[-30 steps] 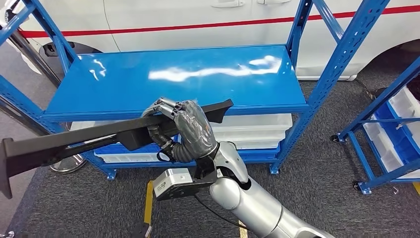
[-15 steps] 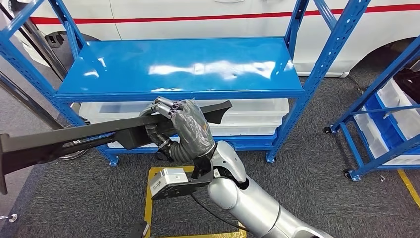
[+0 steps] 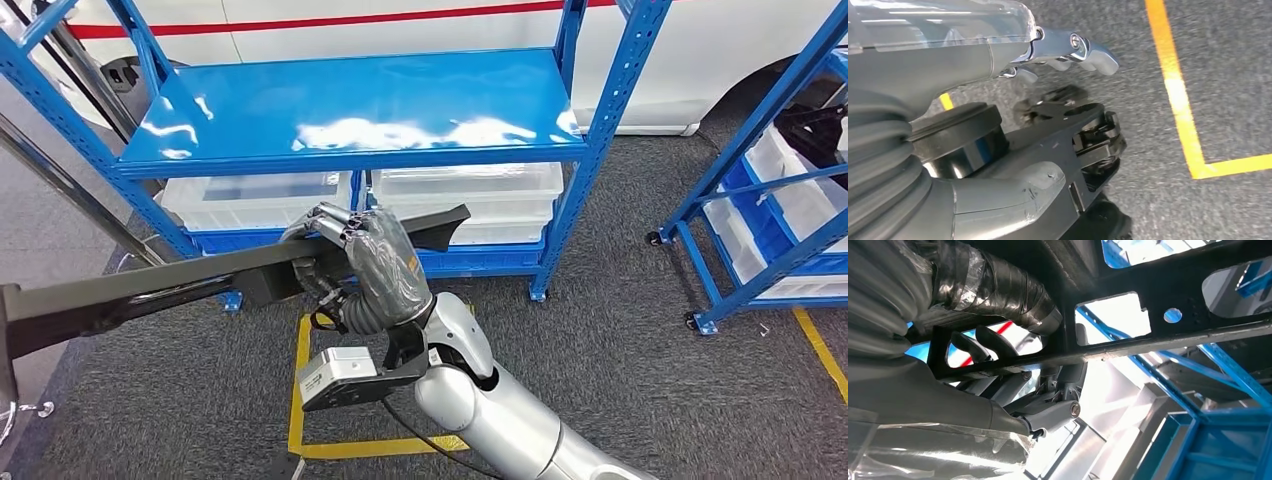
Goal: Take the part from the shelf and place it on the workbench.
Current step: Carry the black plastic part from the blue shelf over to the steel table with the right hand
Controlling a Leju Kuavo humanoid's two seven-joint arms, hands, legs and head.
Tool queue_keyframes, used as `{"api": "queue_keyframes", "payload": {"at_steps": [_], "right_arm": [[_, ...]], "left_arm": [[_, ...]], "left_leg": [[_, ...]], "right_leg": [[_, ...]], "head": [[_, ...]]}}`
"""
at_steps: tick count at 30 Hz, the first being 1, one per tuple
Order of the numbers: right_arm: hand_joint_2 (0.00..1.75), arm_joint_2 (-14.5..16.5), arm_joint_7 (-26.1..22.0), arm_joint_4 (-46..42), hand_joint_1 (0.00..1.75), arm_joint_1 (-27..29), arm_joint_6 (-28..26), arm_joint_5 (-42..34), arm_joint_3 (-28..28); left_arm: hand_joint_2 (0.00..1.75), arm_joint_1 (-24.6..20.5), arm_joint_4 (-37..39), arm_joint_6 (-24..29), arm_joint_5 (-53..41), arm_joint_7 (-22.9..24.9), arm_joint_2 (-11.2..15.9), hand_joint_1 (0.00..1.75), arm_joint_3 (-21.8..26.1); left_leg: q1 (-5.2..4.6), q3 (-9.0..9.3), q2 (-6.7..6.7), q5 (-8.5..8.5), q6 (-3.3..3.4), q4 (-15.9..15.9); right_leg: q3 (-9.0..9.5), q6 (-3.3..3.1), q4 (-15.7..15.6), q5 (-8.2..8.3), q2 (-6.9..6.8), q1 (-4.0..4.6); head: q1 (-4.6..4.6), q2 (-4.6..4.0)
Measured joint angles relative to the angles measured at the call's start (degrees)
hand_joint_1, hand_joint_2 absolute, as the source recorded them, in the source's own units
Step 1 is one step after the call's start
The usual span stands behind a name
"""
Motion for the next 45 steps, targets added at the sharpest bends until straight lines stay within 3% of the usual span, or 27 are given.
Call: {"api": "queue_keyframes", "payload": {"at_steps": [1, 2, 4, 6, 8, 9, 10, 12, 13, 14, 15, 17, 19, 21, 23, 25, 27, 28, 29, 30, 32, 34, 35, 40, 41, 44, 45], "right_arm": [[1.75, 0.01, 0.0, -0.01, 1.75, 0.08, -0.01, 0.01, 0.0], [1.75, 0.05, 0.0, -0.05, 1.75, 0.12, -0.01, 0.02, 0.0], [1.75, 0.14, -0.01, -0.13, 1.75, 0.12, -0.07, 0.07, 0.0], [1.75, 0.2, -0.03, -0.17, 1.75, 0.1, -0.21, 0.16, 0.0], [1.75, 0.17, -0.06, -0.16, 1.75, 0.12, -0.36, 0.27, 0.0], [1.75, 0.14, -0.07, -0.16, 1.75, 0.11, -0.43, 0.35, 0.0], [1.75, 0.1, -0.07, -0.16, 1.75, 0.12, -0.49, 0.45, 0.0], [1.75, 0.02, -0.04, -0.15, 1.75, 0.19, -0.57, 0.67, 0.0], [1.75, -0.06, -0.02, -0.15, 1.75, 0.28, -0.58, 0.75, 0.0], [1.75, -0.15, -0.01, -0.14, 1.75, 0.38, -0.61, 0.82, 0.0], [1.75, -0.22, 0.0, -0.14, 1.75, 0.46, -0.64, 0.87, 0.0], [1.75, -0.28, 0.0, -0.16, 1.75, 0.53, -0.68, 0.95, 0.0], [1.75, -0.26, 0.0, -0.24, 1.75, 0.51, -0.7, 0.97, 0.0], [1.75, -0.26, 0.0, -0.32, 1.75, 0.47, -0.81, 1.02, 0.0], [1.75, -0.26, 0.0, -0.33, 1.75, 0.43, -0.98, 1.22, 0.0], [1.75, -0.24, 0.0, -0.33, 1.75, 0.37, -1.23, 1.66, 0.0], [1.75, -0.22, 0.0, -0.32, 1.75, 0.35, -1.56, 2.1, 0.0], [1.75, -0.22, 0.0, -0.31, 1.75, 0.38, -1.68, 2.28, 0.0], [1.75, -0.22, 0.0, -0.3, 1.75, 0.42, -1.73, 2.44, 0.0], [1.75, -0.22, 0.0, -0.3, 1.75, 0.44, -1.75, 2.57, 0.0], [1.75, -0.21, 0.0, -0.3, 1.75, 0.44, -1.77, 2.73, 0.0], [1.75, -0.2, 0.0, -0.31, 1.75, 0.41, -1.79, 2.78, 0.0], [1.75, -0.2, 0.0, -0.32, 1.75, 0.4, -1.79, 2.79, 0.0], [1.75, -0.16, 0.0, -0.33, 1.75, 0.41, -1.8, 2.79, 0.0], [1.75, -0.14, 0.0, -0.34, 1.75, 0.4, -1.81, 2.79, 0.0], [1.75, -0.09, -0.04, -0.34, 1.75, 0.36, -1.86, 2.83, 0.0], [1.75, -0.13, -0.06, -0.33, 1.75, 0.37, -1.92, 2.9, 0.0]], "left_arm": [[1.75, -0.02, 0.0, -0.01, -0.01, 0.0, 0.01, 0.0, -0.01], [1.75, -0.08, -0.01, -0.02, -0.01, -0.01, 0.04, 0.0, -0.02], [1.75, -0.25, -0.01, -0.04, -0.01, -0.05, 0.09, 0.0, -0.05], [1.75, -0.36, -0.01, -0.05, -0.03, -0.08, 0.11, 0.0, -0.07], [1.75, -0.37, 0.0, -0.07, -0.07, -0.07, 0.11, 0.0, -0.08], [1.75, -0.39, 0.0, -0.09, -0.08, -0.06, 0.11, 0.0, -0.09], [1.75, -0.42, 0.0, -0.11, -0.09, -0.06, 0.11, 0.0, -0.1], [1.75, -0.49, 0.0, -0.15, -0.13, -0.07, 0.11, 0.0, -0.15], [1.75, -0.49, 0.0, -0.17, -0.15, -0.07, 0.11, 0.0, -0.18], [1.75, -0.48, 0.0, -0.2, -0.16, -0.06, 0.11, 0.0, -0.24], [1.75, -0.47, 0.0, -0.22, -0.17, -0.06, 0.1, 0.0, -0.31], [1.75, -0.48, 0.0, -0.23, -0.19, -0.06, 0.05, 0.0, -0.45], [1.75, -0.53, 0.0, -0.23, -0.22, -0.06, -0.13, 0.0, -0.52], [1.75, -0.6, 0.0, -0.24, -0.26, -0.07, -0.29, 0.0, -0.57], [1.75, -0.63, 0.0, -0.24, -0.28, -0.07, -0.28, 0.0, -0.64], [1.75, -0.64, 0.0, -0.23, -0.32, -0.04, -0.24, 0.0, -0.75], [1.75, -0.71, 0.0, -0.23, -0.36, -0.02, -0.24, 0.0, -0.84], [1.75, -0.75, 0.0, -0.23, -0.38, -0.01, -0.23, 0.0, -0.87], [1.75, -0.78, 0.0, -0.23, -0.43, -0.01, -0.22, 0.0, -0.88], [1.75, -0.8, 0.0, -0.23, -0.46, 0.0, -0.2, 0.0, -0.89], [1.75, -0.92, 0.0, -0.23, -0.51, 0.01, -0.17, 0.0, -0.9], [1.75, -1.09, 0.0, -0.23, -0.51, 0.01, -0.18, 0.0, -0.91], [1.75, -1.14, 0.0, -0.23, -0.51, 0.01, -0.19, 0.0, -0.91], [1.75, -1.2, 0.0, -0.23, -0.51, 0.01, -0.25, 0.0, -0.93], [1.75, -1.25, 0.0, -0.23, -0.51, 0.0, -0.27, 0.0, -0.96], [1.75, -1.38, 0.0, -0.22, -0.49, -0.01, -0.28, 0.0, -1.0], [1.75, -1.43, 0.0, -0.22, -0.46, 0.0, -0.27, 0.0, -1.0]], "left_leg": [[-0.07, 2.47, -0.03, 1.51, 0.35, -2.23], [-0.2, 5.75, -0.08, 1.95, 0.8, -6.13], [-0.58, 11.81, -0.18, 0.67, 1.4, -14.73], [-0.96, 13.72, -0.25, 0.03, 1.68, -18.46], [-0.76, 13.12, -0.07, 1.57, 2.25, -19.14], [-0.65, 12.67, 0.08, 2.34, 2.63, -19.53], [-0.55, 12.01, 0.21, 3.11, 3.01, -19.74], [-0.85, 10.18, 0.31, 4.29, 3.51, -19.32], [-0.96, 9.2, 0.32, 4.78, 3.6, -18.98], [-1.06, 8.22, 0.33, 5.2, 3.61, -18.57], [-1.17, 7.29, 0.33, 5.55, 3.6, -18.15], [-1.31, 5.72, 0.32, 6.12, 3.53, -17.3], [-1.36, 4.7, 0.33, 6.76, 3.13, -16.76], [-1.19, 4.35, 0.36, 7.62, 2.42, -16.88], [-1.15, 4.1, 0.24, 7.75, 1.76, -17.12], [-1.03, 3.12, 0.0, 4.37, 1.05, -14.57], [-0.44, 1.47, -0.1, -1.11, 0.27, -7.84], [-0.12, 0.89, -0.09, -2.74, -0.13, -4.41], [0.2, 0.95, -0.09, -3.06, -0.52, -2.24], [0.51, 1.96, -0.09, -2.13, -0.93, -2.02], [1.15, 6.73, -0.1, 0.89, -1.8, -7.42], [1.58, 10.77, -0.13, 2.1, -2.42, -13.16], [1.68, 11.58, -0.14, 1.96, -2.56, -14.42], [1.56, 12.19, -0.26, 1.12, -2.72, -15.55], [1.35, 12.8, -0.39, 0.58, -2.64, -16.62], [0.77, 13.07, -0.78, 0.23, -1.17, -18.14], [0.63, 11.78, -0.67, 1.34, 0.0, -17.95]], "right_leg": [[-0.82, 0.08, 0.01, 0.67, 0.02, 0.09], [-1.45, 0.22, -0.01, 1.3, 0.06, 0.19], [-2.07, 0.68, -0.26, 2.56, 0.04, 0.31], [-2.08, 1.35, -1.0, 3.89, -0.06, 0.19], [-2.35, 2.06, -1.4, 3.93, 0.04, 0.14], [-2.78, 2.31, -0.45, 2.44, 0.13, 0.2], [-3.52, 2.5, 1.7, -0.01, 0.19, 0.25], [-5.37, 2.67, 8.9, -5.38, 0.2, 0.26], [-5.96, 2.73, 12.18, -6.68, 0.2, 0.27], [-5.75, 2.73, 13.94, -6.77, 0.2, 0.29], [-4.55, 2.62, 13.6, -5.88, 0.2, 0.33], [0.31, 1.89, 7.66, -3.79, 0.2, 0.54], [4.44, 1.04, 1.17, -3.62, 0.14, 0.93], [5.47, 0.66, -1.09, -3.6, 0.11, 1.3], [5.27, 0.39, -2.06, -2.28, -0.05, 0.91], [4.5, -0.07, -3.08, -0.65, -0.31, 0.29], [2.97, -0.2, -3.13, 0.68, -0.42, 0.11], [2.12, -0.01, -3.02, 1.27, -0.44, 0.0], [1.24, 0.21, -2.84, 1.83, -0.46, -0.18], [0.38, 0.51, -2.6, 2.34, -0.48, -0.42], [-1.27, 1.34, -1.89, 3.27, -0.48, -1.01], [-2.2, 1.97, -1.3, 3.77, -0.45, -1.31], [-2.35, 2.1, -1.16, 3.87, -0.44, -1.32], [-2.54, 2.22, -1.13, 3.98, -0.42, -1.33], [-2.71, 2.38, -1.09, 4.11, -0.4, -1.32], [-2.9, 3.2, -1.43, 5.37, -0.41, -1.19], [-3.62, 3.56, 0.31, 3.12, -0.37, -1.21]], "head": [[-0.01, -0.01], [-0.01, 0.0], [0.01, 0.01], [0.02, 0.01], [0.03, 0.0], [0.06, 0.0], [0.08, 0.0], [0.08, 0.01], [0.08, 0.01], [0.08, 0.01], [0.08, 0.0], [0.07, 0.01], [0.05, 0.0], [0.08, -0.01], [0.1, 0.0], [0.03, 0.0], [-0.02, 0.01], [-0.02, 0.01], [-0.02, 0.01], [-0.02, 0.01], [-0.03, 0.0], [-0.04, -0.01], [-0.04, -0.01], [-0.07, 0.0], [-0.07, 0.01], [0.02, 0.01], [0.07, 0.01]]}}
